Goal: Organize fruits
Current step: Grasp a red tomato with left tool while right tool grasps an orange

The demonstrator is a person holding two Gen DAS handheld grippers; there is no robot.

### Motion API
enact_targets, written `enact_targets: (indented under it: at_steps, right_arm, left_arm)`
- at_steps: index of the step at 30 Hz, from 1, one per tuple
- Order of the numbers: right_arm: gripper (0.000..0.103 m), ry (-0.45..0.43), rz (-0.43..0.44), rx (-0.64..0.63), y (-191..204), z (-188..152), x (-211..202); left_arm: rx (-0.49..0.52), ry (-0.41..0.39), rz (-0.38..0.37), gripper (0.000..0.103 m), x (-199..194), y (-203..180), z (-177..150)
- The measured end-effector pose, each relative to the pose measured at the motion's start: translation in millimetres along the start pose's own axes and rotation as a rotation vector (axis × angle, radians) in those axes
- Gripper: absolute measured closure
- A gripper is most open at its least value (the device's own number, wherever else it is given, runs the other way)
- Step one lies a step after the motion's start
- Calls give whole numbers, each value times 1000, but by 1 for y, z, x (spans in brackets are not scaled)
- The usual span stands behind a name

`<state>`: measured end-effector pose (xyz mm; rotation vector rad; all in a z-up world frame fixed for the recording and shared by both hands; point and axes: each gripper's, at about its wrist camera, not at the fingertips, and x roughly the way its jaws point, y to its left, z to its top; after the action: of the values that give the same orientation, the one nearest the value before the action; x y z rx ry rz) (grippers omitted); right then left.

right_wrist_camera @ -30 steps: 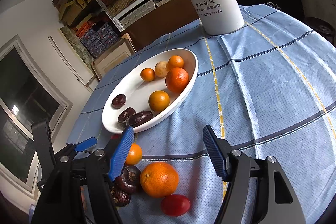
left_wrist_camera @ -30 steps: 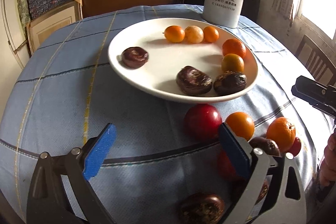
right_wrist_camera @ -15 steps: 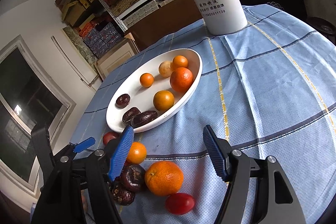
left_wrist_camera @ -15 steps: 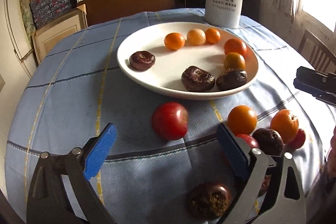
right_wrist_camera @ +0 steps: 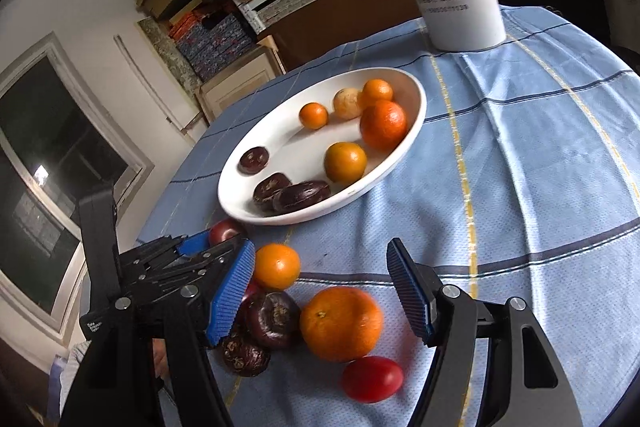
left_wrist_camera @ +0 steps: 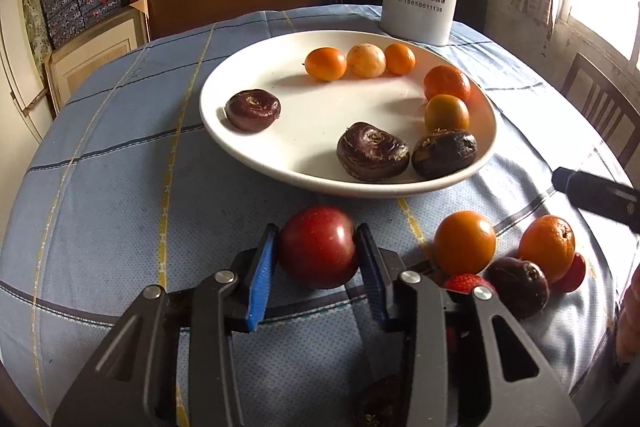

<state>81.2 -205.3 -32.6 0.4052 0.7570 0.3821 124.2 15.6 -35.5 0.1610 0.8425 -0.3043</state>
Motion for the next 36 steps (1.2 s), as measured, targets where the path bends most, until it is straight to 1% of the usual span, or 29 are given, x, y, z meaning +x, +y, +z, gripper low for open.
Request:
enact_targets:
  at_steps: [3, 5, 8, 10, 13, 17, 18, 20, 22, 24, 26, 29, 31, 36]
  right_arm:
    - [36, 53, 23, -55, 18, -1, 14]
    - [46, 91, 13, -98, 29, -2, 23]
    - [48, 112, -29, -152, 42, -1, 33]
    - [48, 126, -38, -159, 47, 3, 39]
    - [48, 151, -100, -204, 55, 7, 51]
    - [49, 176, -194, -335, 67, -1, 60]
    - [50, 182, -201, -357, 69, -1, 60]
    - [65, 211, -213, -397, 69, -1, 60]
    - [66, 232, -214, -440, 66, 1, 58]
    - [66, 238, -207, -444, 62, 3, 54]
    - [66, 224, -190, -436, 56, 2, 50]
    - [66, 168, -130, -351, 44, -2, 41]
    - [66, 135, -142, -332, 42, -2, 31]
    - [66, 67, -80, -231, 24, -3, 6]
  left_arm:
    - [-28, -2, 4, 64, -4, 7, -2]
    - [-57, -5, 3, 64, -8, 14, -2]
    - [-95, 2, 2, 64, -9, 23, -3]
    - [-98, 5, 0, 64, -8, 24, -3]
    - [-85, 5, 11, 64, -7, 21, -3]
    - [-87, 8, 8, 64, -7, 22, -4]
    - [-86, 8, 10, 64, -7, 22, -4]
    - [-81, 9, 13, 64, -6, 20, -4]
    - [-75, 15, 11, 64, -6, 19, -5]
    - [-66, 19, 13, 64, -4, 17, -4]
    - [-61, 26, 11, 64, -2, 15, -4]
    - [-49, 32, 12, 64, 0, 13, -6]
    - [-44, 31, 14, 64, 0, 11, -6]
    - [-46, 19, 6, 64, -4, 11, -7]
